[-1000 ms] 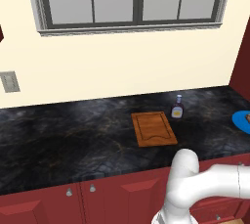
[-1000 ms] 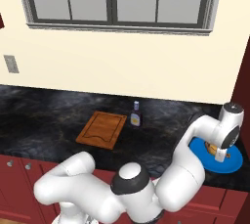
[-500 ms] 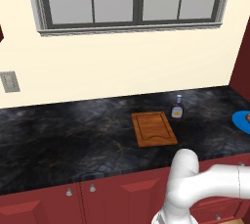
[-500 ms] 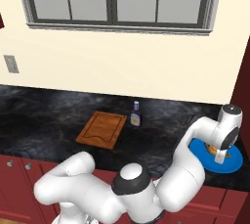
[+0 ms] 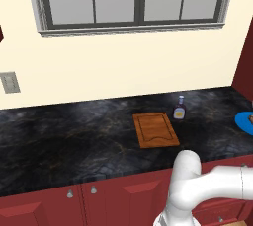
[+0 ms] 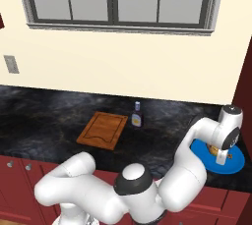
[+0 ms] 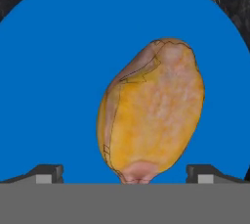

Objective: Pick the chicken drumstick from the plate and place it on the cutting board. Then pick the condiment bottle from the cabinet and place it next to the cutting board.

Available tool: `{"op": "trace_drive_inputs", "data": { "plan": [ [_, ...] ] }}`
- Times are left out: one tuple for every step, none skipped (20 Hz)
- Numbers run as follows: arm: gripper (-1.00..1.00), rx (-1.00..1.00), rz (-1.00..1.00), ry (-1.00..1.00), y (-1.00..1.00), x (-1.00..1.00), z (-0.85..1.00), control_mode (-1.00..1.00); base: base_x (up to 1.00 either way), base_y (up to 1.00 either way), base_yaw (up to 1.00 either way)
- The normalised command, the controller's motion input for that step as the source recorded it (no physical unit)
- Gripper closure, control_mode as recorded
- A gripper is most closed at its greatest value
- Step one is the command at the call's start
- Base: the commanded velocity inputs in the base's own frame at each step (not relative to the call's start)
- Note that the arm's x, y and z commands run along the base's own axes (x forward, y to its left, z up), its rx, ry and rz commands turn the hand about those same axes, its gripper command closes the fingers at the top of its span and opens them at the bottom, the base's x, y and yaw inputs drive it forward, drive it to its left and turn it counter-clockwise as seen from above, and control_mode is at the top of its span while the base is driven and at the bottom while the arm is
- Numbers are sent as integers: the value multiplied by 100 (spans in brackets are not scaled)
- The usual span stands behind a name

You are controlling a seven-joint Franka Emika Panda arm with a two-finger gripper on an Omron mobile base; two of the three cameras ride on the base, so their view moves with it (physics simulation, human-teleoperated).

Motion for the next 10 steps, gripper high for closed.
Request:
{"op": "trace_drive_inputs", "data": {
  "plan": [
    [-100, 0, 1, 2, 0, 1, -5, -100, 0, 0, 0],
    [-100, 0, 1, 2, 0, 1, -3, -100, 0, 0, 0],
    [-100, 0, 1, 1, 0, 1, -2, -100, 0, 0, 0],
    [-100, 0, 1, 1, -2, 0, -2, -100, 0, 0, 0],
    [-100, 0, 1, 0, -4, 0, -1, -100, 0, 0, 0],
    [-100, 0, 1, 0, -8, 0, 0, -100, 0, 0, 0],
    [-100, 0, 1, 0, -9, 0, 0, -100, 0, 0, 0],
    [-100, 0, 2, 0, -10, 0, 0, -100, 0, 0, 0],
    [-100, 0, 2, 0, -10, 0, -1, -100, 0, 0, 0],
    [-100, 0, 2, 0, -11, 0, 0, -100, 0, 0, 0]
  ]
}}
